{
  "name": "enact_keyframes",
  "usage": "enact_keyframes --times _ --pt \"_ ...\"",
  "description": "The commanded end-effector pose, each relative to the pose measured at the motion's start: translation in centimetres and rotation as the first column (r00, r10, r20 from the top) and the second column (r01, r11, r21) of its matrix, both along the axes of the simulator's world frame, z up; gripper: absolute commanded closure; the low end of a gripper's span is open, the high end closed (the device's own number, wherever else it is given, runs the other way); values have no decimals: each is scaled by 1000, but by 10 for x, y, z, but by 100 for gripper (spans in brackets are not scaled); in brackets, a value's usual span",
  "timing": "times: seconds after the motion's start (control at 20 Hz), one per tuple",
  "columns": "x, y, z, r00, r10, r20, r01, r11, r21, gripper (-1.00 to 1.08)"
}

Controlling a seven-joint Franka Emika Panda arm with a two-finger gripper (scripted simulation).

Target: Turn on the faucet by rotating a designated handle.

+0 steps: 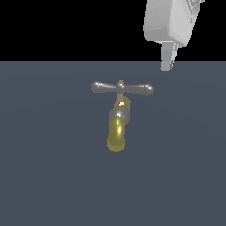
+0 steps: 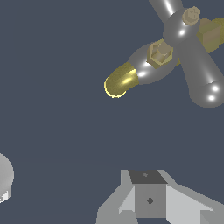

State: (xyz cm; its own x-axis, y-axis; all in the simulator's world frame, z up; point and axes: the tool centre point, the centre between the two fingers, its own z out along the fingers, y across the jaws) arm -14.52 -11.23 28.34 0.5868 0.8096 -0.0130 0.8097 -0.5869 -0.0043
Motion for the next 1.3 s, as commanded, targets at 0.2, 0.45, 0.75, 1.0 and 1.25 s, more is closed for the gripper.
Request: enact_keyframes --times 0.2,0.45,0.75,1.0,1.25 --pt "24 -4 -28 991 137 4 -136 991 -1 108" --pt "41 -4 -48 973 232 6 -232 973 0 108" --pt "58 -2 -68 946 324 8 -324 946 3 108" --pt "68 1 -79 927 374 10 -374 927 5 108" --pt "74 2 -85 915 403 11 -403 915 7 108"
